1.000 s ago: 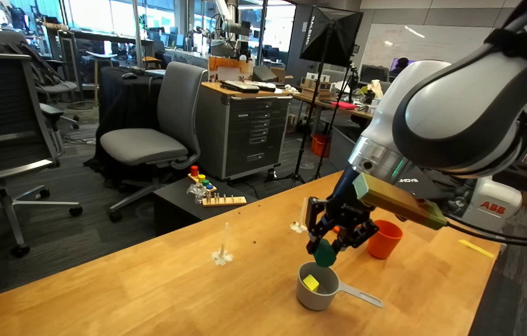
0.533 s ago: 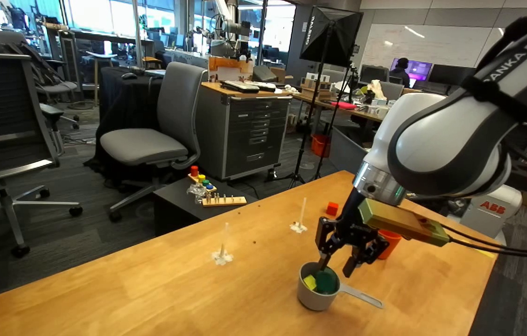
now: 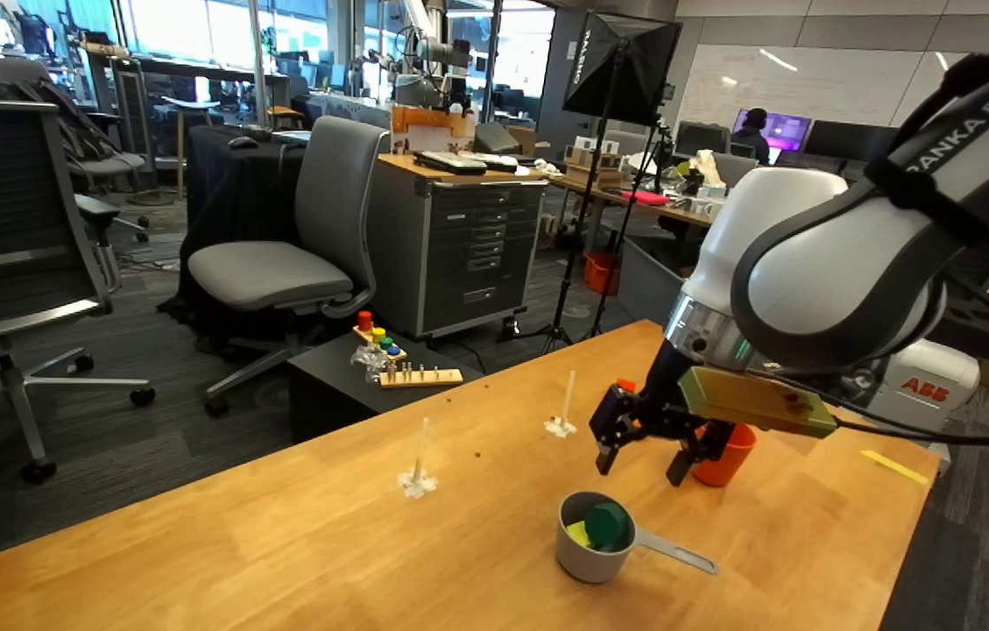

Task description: Put the yellow, green and orange block in the grey measuring cup

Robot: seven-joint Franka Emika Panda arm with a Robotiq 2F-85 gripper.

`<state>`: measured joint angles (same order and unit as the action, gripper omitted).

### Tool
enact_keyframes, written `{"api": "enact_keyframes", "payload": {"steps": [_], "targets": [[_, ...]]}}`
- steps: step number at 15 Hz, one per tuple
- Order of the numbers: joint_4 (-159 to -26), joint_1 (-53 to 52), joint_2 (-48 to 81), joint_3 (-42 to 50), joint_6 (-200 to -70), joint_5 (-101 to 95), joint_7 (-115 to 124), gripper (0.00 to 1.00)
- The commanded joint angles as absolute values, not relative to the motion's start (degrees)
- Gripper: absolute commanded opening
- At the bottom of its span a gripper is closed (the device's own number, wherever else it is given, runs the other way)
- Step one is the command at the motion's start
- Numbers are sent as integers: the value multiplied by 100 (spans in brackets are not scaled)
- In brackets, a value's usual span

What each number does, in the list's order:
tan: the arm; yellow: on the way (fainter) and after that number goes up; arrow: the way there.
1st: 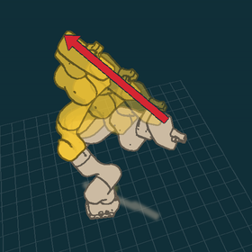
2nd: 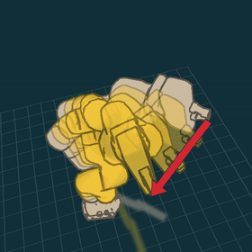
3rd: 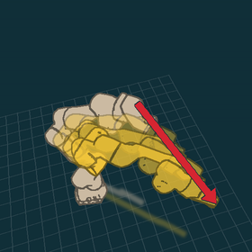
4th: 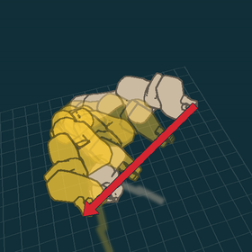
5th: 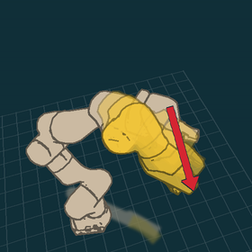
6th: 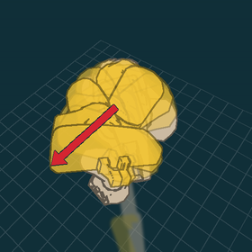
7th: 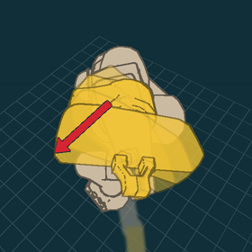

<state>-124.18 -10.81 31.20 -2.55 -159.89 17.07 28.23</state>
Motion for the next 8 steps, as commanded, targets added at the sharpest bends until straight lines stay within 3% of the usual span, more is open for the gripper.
{"api": "enact_keyframes", "payload": {"steps": [1,8], "targets": [[-12348,-1583,2703,659,-15772,854,3191,100],[-11725,-1678,2539,1874,-15064,-859,3662,100]]}}
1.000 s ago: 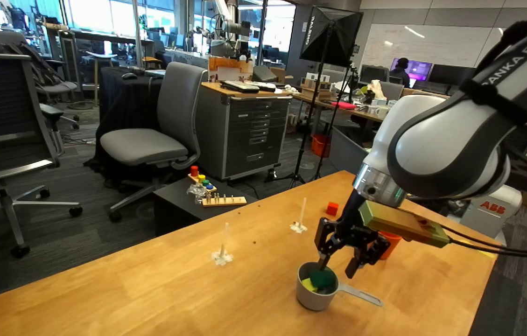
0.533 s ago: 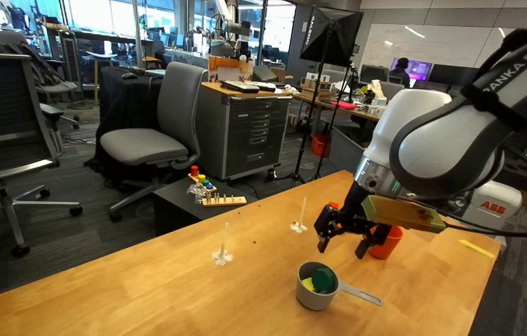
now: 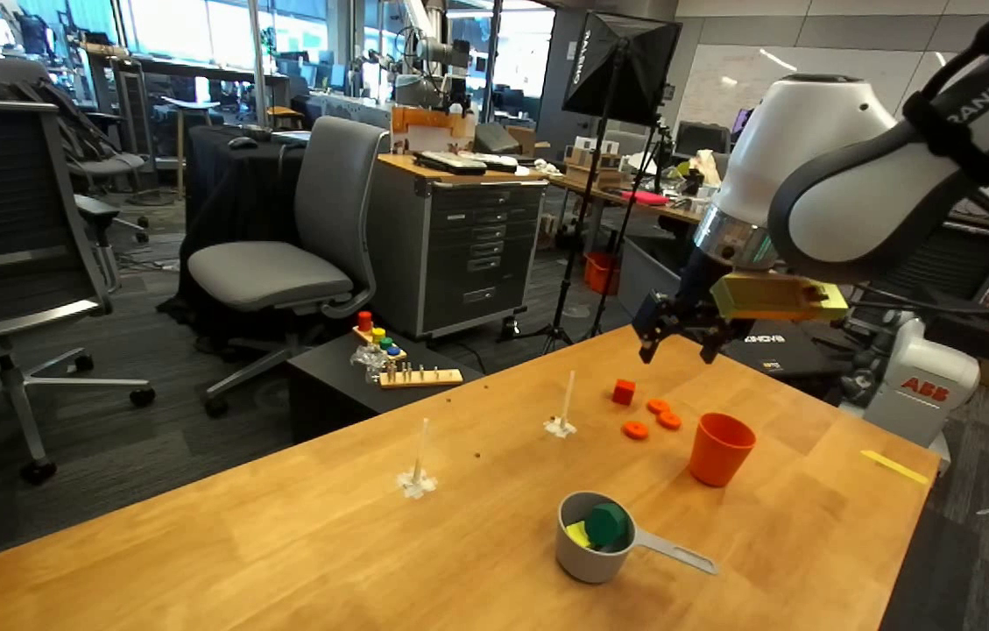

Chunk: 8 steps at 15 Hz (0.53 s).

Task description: Put the yellow, green and orange block in the grey measuring cup

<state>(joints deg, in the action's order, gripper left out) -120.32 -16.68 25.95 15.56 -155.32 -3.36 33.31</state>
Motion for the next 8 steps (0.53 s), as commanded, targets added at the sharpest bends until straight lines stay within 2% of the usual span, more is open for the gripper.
{"api": "enact_keyframes", "payload": {"steps": [1,5,8], "targets": [[-11934,-1488,2561,1526,-15372,-634,3463,100],[-11910,-1389,2597,1483,-15334,-668,3465,100],[-11664,-1487,3093,1589,-15805,-619,4007,100]]}}
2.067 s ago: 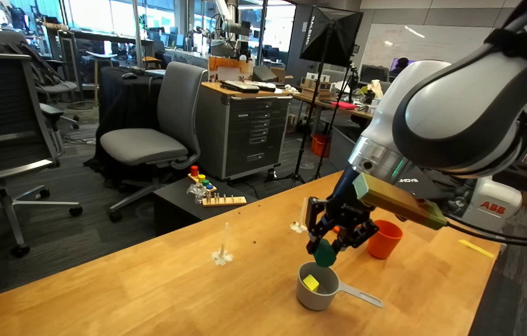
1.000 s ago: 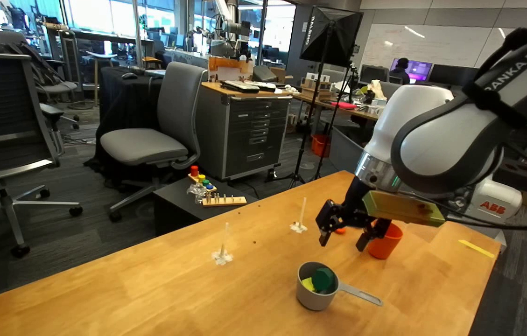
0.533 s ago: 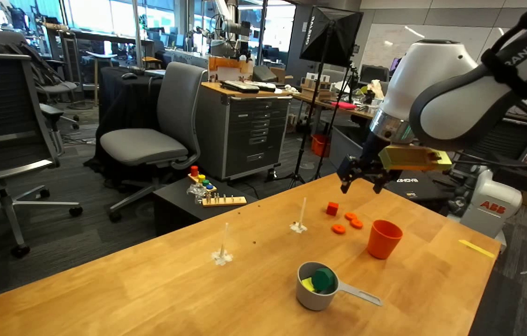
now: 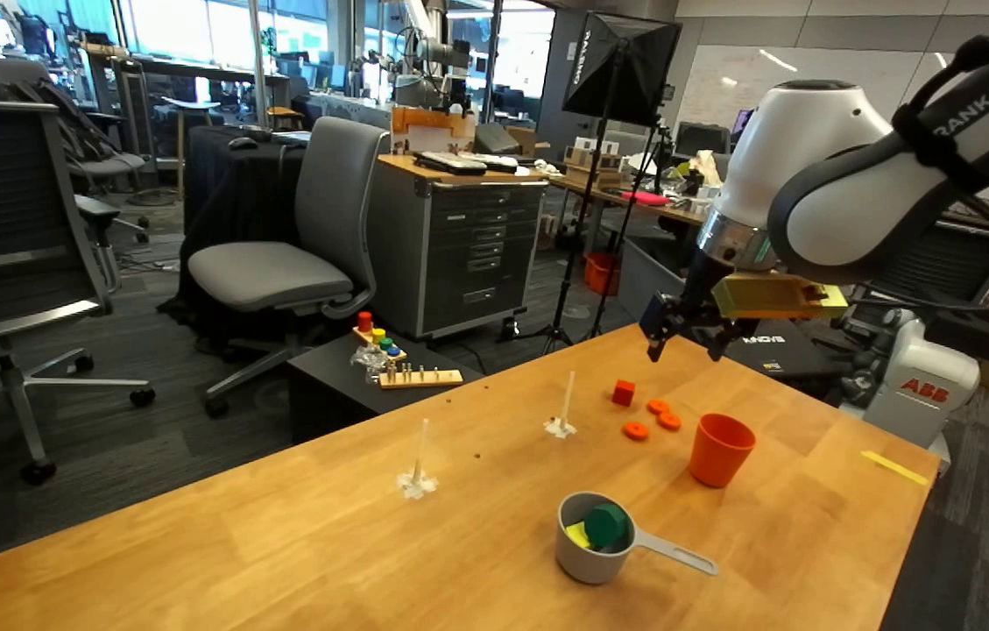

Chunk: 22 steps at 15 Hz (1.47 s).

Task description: Put the yellow, green and orange block in the grey measuring cup

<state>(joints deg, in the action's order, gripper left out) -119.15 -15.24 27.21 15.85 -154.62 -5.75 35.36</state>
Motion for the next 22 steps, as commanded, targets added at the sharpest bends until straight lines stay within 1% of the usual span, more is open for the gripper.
{"api": "enact_keyframes", "payload": {"steps": [1,4,11,22], "targets": [[-11579,-1494,3234,1605,-15900,-570,4157,100],[-11220,-1495,3702,1745,-16127,-389,4693,100],[-9937,-1344,4660,1898,-16031,93,5600,100],[-8344,-652,5887,1473,-15220,579,6049,100]]}}
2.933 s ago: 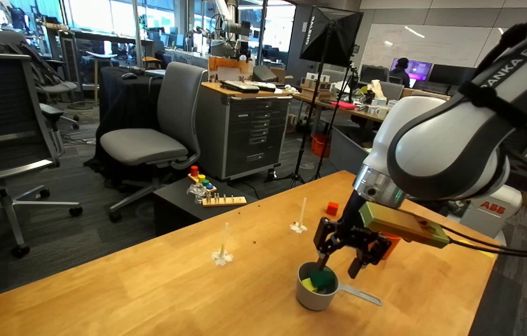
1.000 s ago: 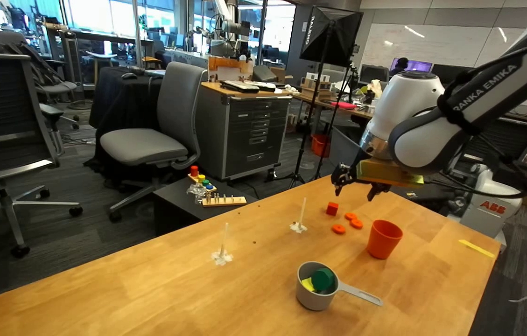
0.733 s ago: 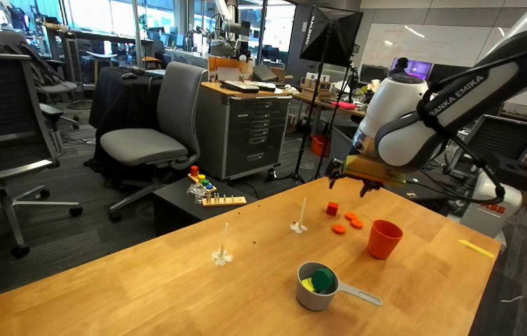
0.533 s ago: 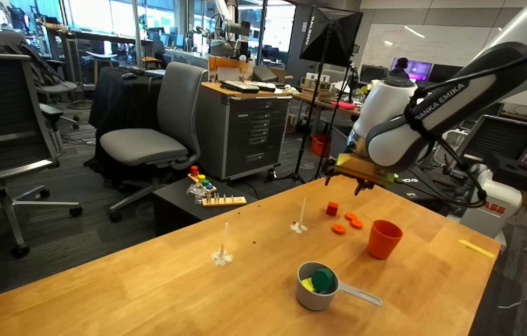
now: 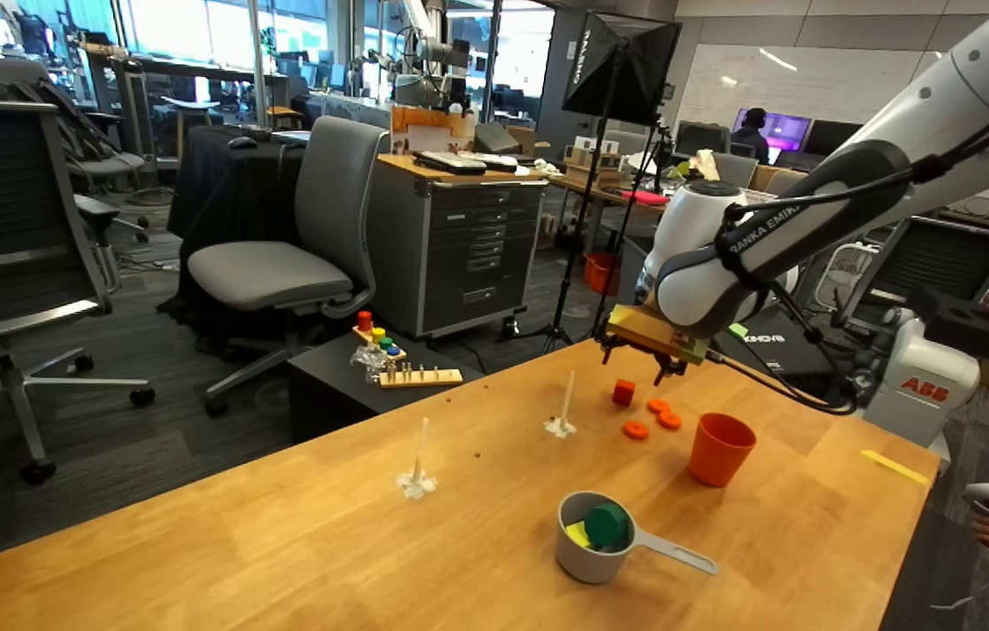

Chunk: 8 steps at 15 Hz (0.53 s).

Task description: Put the yellow, green and orange block in the grey measuring cup

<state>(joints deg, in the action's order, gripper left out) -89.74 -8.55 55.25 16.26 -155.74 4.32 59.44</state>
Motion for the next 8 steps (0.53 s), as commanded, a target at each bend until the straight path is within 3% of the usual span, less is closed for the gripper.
{"api": "enact_keyframes", "payload": {"steps": [1,4,5,8], "targets": [[-8251,-594,5961,1426,-15148,601,6054,100],[-7970,-459,6157,1313,-14970,634,6029,100],[-7890,-416,6210,1267,-14936,629,5984,78],[-7717,-372,6348,1218,-14898,621,6004,56]]}}
